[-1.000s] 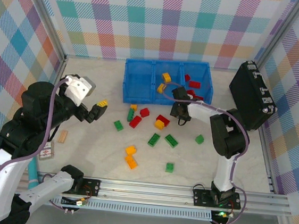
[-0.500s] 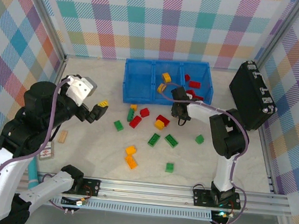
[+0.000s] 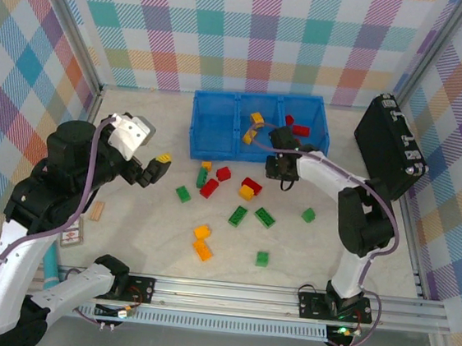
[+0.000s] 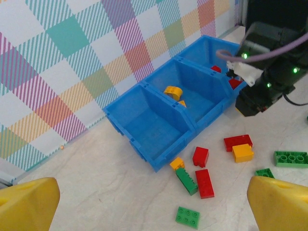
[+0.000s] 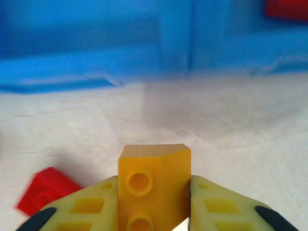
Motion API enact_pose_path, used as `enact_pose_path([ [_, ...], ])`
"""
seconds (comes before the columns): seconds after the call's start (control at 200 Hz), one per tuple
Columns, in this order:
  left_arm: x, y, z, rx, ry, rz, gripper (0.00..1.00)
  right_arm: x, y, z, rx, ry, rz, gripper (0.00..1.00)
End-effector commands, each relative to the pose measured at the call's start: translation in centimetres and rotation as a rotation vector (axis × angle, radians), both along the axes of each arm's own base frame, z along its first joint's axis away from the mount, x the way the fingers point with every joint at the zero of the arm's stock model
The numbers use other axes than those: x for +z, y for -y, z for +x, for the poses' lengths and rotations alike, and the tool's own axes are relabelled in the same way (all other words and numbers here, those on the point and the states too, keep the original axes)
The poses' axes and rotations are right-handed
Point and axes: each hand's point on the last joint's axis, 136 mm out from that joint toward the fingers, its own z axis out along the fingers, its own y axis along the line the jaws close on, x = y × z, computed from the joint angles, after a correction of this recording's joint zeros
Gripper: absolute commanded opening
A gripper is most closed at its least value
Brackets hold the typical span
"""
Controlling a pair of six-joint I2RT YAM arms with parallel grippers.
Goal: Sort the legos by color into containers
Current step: Pick up the lego from the center of the table, then place the lego in the container.
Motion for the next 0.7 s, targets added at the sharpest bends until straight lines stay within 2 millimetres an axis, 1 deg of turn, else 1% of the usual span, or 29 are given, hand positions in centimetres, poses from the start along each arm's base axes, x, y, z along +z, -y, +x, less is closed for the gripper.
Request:
enact_pose_path([
  [0.0, 1.1, 0.1, 0.0, 0.001, 0.034, -0.020, 1.00, 4.5, -1.5, 0.8, 0.126, 0.062, 0.010, 0.32],
  [0.055, 1.0, 0.1, 0.2, 0.004, 0.032, -0.017, 1.00, 5.7, -2.1, 2.2, 0.163, 0.104, 0.002, 0.32],
  [0.125, 0.9, 0.2, 0.3, 0.005, 0.028, -0.015, 1.00, 6.3, -3.0, 4.1, 0.203, 0.134, -0.026, 0.32],
  [0.175, 0.8, 0.2, 0.4, 0.004, 0.024, -0.012, 1.00, 6.4, -3.7, 5.5, 0.232, 0.153, -0.043, 0.33],
  [0.255, 0.8, 0.2, 0.5, 0.007, 0.020, -0.010, 1.00, 6.1, -4.6, 7.5, 0.262, 0.173, -0.070, 0.33],
  [0.4, 0.7, 0.2, 0.8, 0.014, 0.016, 0.003, 1.00, 4.3, -5.7, 10.5, 0.278, 0.179, -0.087, 0.33],
  [0.48, 0.5, 0.3, 1.0, 0.014, 0.011, 0.003, 1.00, 3.2, -6.3, 11.6, 0.282, 0.178, -0.067, 0.34],
  [0.565, -0.1, 0.6, 1.3, 0.007, -0.015, 0.006, 1.00, 2.4, -6.8, 12.5, 0.289, 0.166, -0.065, 0.36],
  [0.625, -0.4, 0.8, 1.5, 0.003, -0.025, 0.011, 1.00, 2.0, -7.0, 13.0, 0.296, 0.162, -0.068, 0.38],
  [0.695, -0.6, 0.9, 1.9, 0.005, -0.028, 0.015, 1.00, 2.1, -7.2, 13.4, 0.303, 0.167, -0.068, 0.41],
])
